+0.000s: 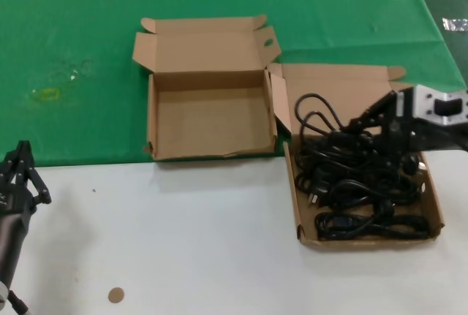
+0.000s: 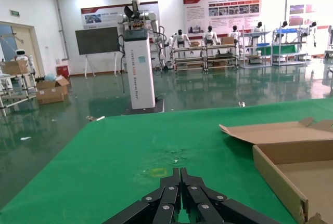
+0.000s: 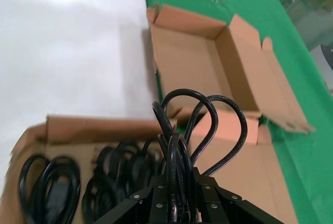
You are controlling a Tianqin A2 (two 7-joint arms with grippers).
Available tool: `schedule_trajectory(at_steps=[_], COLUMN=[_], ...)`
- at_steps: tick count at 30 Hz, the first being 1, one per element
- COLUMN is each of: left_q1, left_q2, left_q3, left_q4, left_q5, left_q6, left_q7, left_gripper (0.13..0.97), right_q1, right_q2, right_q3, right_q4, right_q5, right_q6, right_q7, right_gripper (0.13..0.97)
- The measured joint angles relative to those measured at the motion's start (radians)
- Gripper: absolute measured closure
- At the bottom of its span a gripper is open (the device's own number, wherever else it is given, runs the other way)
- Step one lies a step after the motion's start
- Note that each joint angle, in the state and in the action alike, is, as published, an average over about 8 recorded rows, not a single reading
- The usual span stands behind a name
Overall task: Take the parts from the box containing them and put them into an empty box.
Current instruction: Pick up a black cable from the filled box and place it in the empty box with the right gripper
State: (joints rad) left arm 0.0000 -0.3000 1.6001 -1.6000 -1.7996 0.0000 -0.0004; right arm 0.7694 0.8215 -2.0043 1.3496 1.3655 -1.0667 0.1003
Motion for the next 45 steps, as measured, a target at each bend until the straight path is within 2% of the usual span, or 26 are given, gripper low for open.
schedule_trajectory(at_steps=[13,28,45], left_q1=[0.000,0.000,0.000], left_q2=[0.000,0.000,0.000], left_q3=[0.000,0.000,0.000], left_q4=[0.000,0.000,0.000], left_q5=[0.000,0.000,0.000], left_q6=[0.000,0.000,0.000], left_q7=[0.000,0.000,0.000], left_gripper=[0.945,0.945,0.945], right_q1=[0.165,0.278,0.359], right_q2=[-0.231,-0.483,-0.645], right_q3=[-0.075,-0.145,-0.171], right_q4=[-0.126,-0.326,-0.622], right_q5=[-0.064,-0.131,-0.149], right_q6=[0.041,0.149,0.283], right_q7=[0.023,0.013,-0.140], right_gripper=[0.880,0.881,0.882])
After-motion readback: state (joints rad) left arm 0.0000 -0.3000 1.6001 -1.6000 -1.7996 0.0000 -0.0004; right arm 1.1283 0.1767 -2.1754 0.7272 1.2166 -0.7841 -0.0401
